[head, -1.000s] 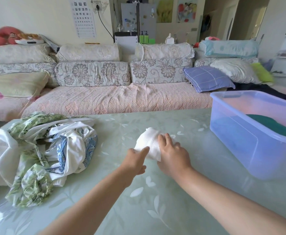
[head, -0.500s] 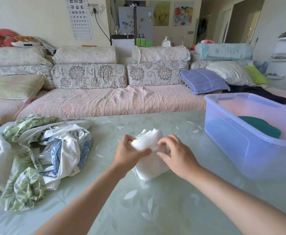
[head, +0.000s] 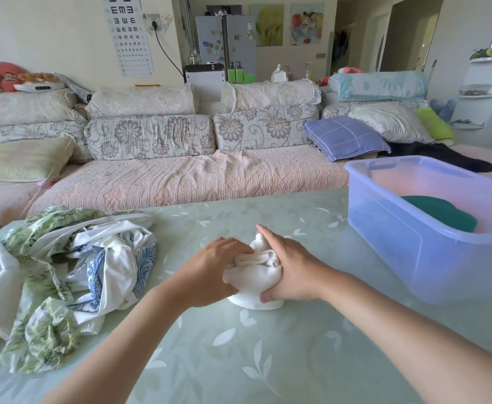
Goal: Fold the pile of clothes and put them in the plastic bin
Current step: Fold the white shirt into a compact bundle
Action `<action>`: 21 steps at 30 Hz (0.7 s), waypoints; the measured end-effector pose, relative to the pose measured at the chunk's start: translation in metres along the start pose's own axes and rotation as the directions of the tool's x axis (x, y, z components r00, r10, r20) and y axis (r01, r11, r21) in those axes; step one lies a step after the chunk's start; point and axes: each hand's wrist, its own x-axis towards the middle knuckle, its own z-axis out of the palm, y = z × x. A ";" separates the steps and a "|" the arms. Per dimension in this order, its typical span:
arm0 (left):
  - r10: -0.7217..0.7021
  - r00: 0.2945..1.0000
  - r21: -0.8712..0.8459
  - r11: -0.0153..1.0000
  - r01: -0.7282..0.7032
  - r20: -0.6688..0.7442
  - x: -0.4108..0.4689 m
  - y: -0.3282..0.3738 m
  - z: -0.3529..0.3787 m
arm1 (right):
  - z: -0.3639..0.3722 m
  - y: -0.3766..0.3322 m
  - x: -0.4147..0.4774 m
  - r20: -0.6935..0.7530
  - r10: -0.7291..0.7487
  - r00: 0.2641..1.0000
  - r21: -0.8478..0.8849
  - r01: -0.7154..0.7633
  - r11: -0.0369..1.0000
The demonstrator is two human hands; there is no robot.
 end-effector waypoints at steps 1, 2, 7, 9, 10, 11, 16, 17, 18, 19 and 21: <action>0.011 1.000 0.014 1.000 -0.011 -0.002 -0.002 0.001 -0.001 | 0.002 -0.001 0.002 -0.025 -0.002 1.000 0.010 0.002 1.000; 0.017 1.000 0.036 0.999 -0.017 -0.004 -0.004 0.003 -0.001 | 0.004 -0.004 0.002 -0.056 -0.014 0.998 0.013 0.014 1.000; 0.006 0.998 0.173 0.985 0.004 -0.056 -0.007 0.013 0.003 | 0.019 -0.008 0.012 -0.251 -0.231 0.940 -0.207 0.181 0.961; 0.015 0.997 0.183 0.983 -0.002 -0.070 -0.004 0.012 0.006 | 0.025 -0.011 0.015 -0.305 -0.301 0.904 -0.322 0.200 0.925; 0.026 0.997 0.187 0.982 -0.012 -0.074 -0.004 0.011 0.007 | 0.026 -0.012 0.015 -0.303 -0.314 0.900 -0.360 0.197 0.912; 0.037 0.996 0.186 0.982 -0.021 -0.082 -0.004 0.009 0.008 | 0.028 -0.011 0.016 -0.284 -0.298 0.911 -0.352 0.190 0.916; 0.085 0.987 0.110 0.991 -0.070 -0.139 -0.010 -0.003 0.011 | 0.028 0.001 0.006 -0.003 -0.058 0.998 -0.036 0.058 0.998; 0.091 0.986 0.102 0.992 -0.078 -0.137 -0.011 -0.004 0.011 | 0.027 0.002 0.004 0.032 -0.029 0.999 -0.028 0.030 0.999; 0.098 0.986 0.096 0.992 -0.085 -0.134 -0.011 -0.005 0.011 | 0.028 0.003 0.002 0.054 -0.012 0.998 -0.039 0.014 0.999; 0.102 0.986 0.086 0.992 -0.091 -0.135 -0.012 -0.006 0.011 | 0.029 0.003 0.002 0.055 -0.005 0.998 -0.041 0.008 0.999; 0.071 0.987 0.037 0.997 -0.066 -0.143 -0.015 -0.008 0.011 | 0.032 0.003 0.005 0.003 -0.005 1.000 -0.007 0.005 1.000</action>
